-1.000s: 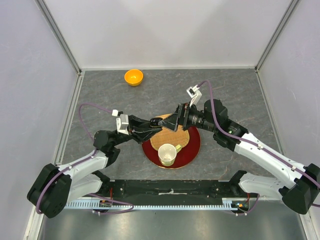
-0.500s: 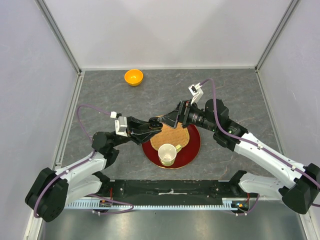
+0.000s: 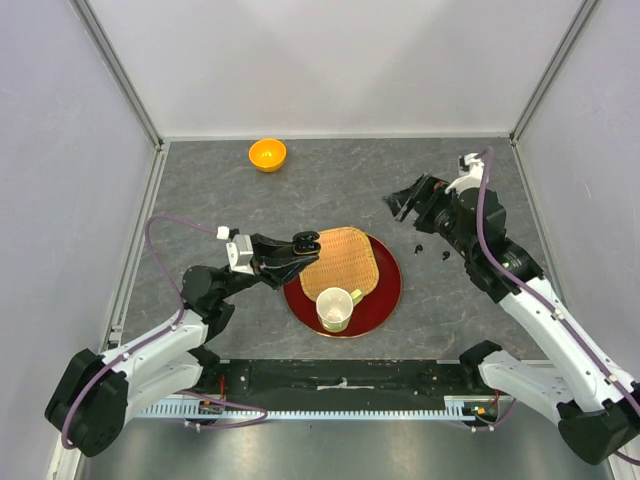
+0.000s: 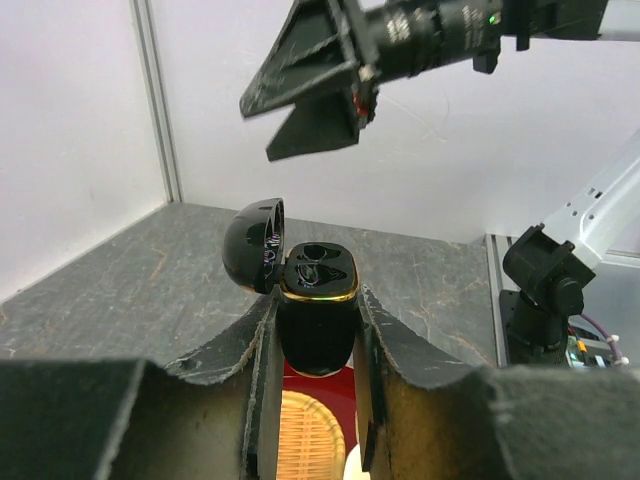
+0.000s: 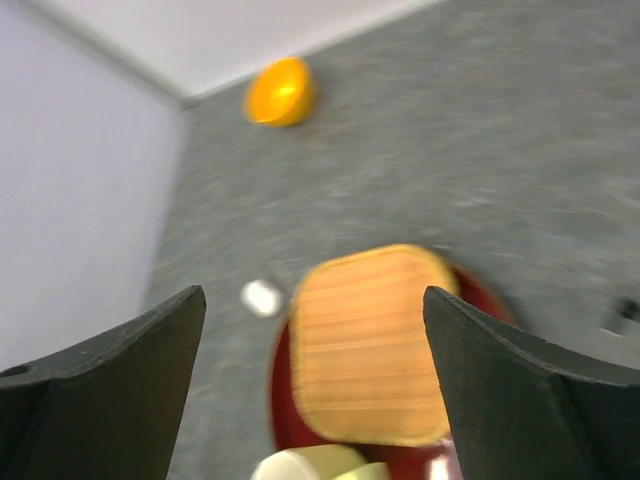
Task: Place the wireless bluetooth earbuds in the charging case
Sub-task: Pick up the earbud from the center of the board.
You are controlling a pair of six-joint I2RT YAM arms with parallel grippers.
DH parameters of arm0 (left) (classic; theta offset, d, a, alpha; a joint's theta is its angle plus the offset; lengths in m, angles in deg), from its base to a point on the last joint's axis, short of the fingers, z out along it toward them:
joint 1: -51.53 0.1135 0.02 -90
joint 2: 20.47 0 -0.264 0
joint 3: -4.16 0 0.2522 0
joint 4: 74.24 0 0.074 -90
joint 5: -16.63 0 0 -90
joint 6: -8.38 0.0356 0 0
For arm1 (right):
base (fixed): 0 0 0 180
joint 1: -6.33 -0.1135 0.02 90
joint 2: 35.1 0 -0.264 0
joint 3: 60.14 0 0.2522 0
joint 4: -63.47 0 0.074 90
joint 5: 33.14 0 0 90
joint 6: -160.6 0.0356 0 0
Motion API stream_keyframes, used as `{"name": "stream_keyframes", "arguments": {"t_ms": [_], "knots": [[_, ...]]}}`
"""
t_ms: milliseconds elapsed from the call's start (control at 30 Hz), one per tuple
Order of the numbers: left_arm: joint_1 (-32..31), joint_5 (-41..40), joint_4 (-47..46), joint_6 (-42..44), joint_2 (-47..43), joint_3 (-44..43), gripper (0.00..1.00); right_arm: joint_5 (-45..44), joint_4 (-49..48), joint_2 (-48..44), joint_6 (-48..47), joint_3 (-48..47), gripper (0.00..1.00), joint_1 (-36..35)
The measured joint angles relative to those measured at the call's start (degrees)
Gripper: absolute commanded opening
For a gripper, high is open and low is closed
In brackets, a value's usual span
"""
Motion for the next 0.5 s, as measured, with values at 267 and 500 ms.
{"name": "stream_keyframes", "arguments": {"t_ms": [267,500], "knots": [[0.0,-0.7,0.8,0.5,-1.7,-0.1,0.02,-9.8,14.1,9.4,-0.5,-1.1,0.98,13.7],[-0.1,-3.3,6.6,1.9,0.3,-8.8,0.02,-9.7,20.2,20.7,0.5,-6.0,0.98,20.5]]}}
